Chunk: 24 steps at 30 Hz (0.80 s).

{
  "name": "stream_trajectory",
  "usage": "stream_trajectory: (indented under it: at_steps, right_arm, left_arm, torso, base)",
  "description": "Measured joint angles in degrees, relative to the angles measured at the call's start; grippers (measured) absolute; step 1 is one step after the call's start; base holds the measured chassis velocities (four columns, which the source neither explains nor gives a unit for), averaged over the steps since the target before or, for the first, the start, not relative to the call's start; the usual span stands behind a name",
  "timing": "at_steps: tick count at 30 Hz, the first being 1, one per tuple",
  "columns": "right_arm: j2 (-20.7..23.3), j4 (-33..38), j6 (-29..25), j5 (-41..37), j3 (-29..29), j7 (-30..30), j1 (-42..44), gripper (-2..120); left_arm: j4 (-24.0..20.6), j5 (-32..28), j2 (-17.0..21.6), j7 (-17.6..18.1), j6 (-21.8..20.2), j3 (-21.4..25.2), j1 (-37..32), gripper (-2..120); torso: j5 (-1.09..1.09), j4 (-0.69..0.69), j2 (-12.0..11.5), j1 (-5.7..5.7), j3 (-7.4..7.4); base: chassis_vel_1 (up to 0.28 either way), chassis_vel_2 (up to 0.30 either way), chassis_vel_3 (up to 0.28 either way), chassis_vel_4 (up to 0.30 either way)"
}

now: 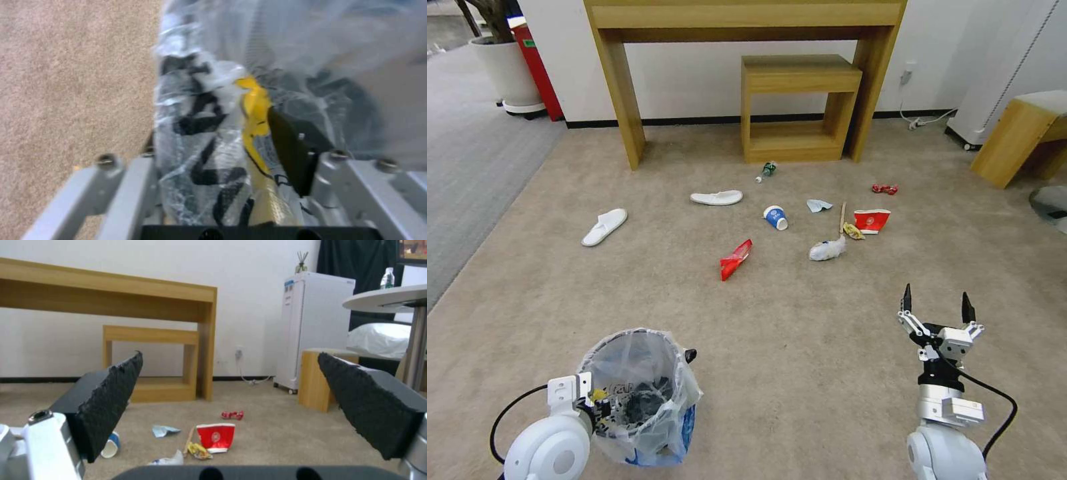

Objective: Pick up the trash bin and place the garbage on the floor into it.

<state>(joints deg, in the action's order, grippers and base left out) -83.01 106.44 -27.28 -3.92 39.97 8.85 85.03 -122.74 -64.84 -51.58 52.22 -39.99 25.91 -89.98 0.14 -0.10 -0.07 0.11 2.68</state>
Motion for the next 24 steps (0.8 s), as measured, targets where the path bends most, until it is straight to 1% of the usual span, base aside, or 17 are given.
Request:
stream_trajectory:
  at_steps: [2,3,5,6,7,8,21,24]
  right_arm:
    - [0.0,0.0,0.0,0.0,0.0,0.0,0.0,100]
    - [0.0,0.0,0.0,0.0,0.0,0.0,0.0,100]
    - [-0.1,-0.1,-0.1,0.1,0.0,0.0,0.0,100]
    - [-0.1,-0.1,-0.1,0.1,0.0,0.0,0.0,100]
    - [-0.1,-0.1,-0.1,0.1,0.0,0.0,0.0,100]
    - [-0.1,-0.1,-0.1,0.1,0.0,0.0,0.1,100]
    - [-0.3,0.0,-0.2,0.2,0.0,-0.1,0.3,99]
    - [-0.2,0.0,-0.2,0.3,0.0,-0.2,0.3,99]
  left_arm:
    - [0.0,0.1,-0.1,-0.2,0.1,-0.1,0.0,29]
    - [0.0,0.1,-0.1,-0.2,0.1,-0.1,0.0,29]
    - [0.0,0.1,-0.1,-0.3,0.2,-0.1,-0.1,21]
    - [-0.1,0.1,-0.2,-0.3,0.2,-0.1,-0.1,19]
    - [-0.1,0.1,-0.2,-0.3,0.2,-0.1,-0.1,19]
    - [-0.2,0.1,-0.2,-0.5,0.2,-0.2,-0.1,14]
    - [-0.3,0.3,-0.4,-0.4,0.4,-0.4,-0.2,14]
    - [-0.2,0.6,-1.0,-0.3,0.5,-0.3,-0.3,14]
  torso:
    - [0.0,0.0,0.0,0.0,0.0]
    - [0.0,0.0,0.0,0.0,0.0]
    - [-0.01,0.0,0.0,0.0,0.0]
    - [0.0,0.0,0.0,0.0,0.0]
    - [0.0,0.0,0.0,0.0,0.0]
    - [0.01,0.0,0.0,0.0,0.0]
    - [0.01,0.0,0.0,0.0,-0.01]
    - [0.01,0.0,0.0,0.0,0.0]
  base:
    - [0.0,0.0,0.0,0.0]
    - [0.0,0.0,0.0,0.0]
    - [0.0,0.0,0.0,0.0]
    - [0.0,0.0,0.0,0.0]
    - [0.0,0.0,0.0,0.0]
    - [0.0,0.0,0.0,0.0]
    - [0.0,0.0,0.0,0.0]
    - [0.0,0.0,0.0,0.0]
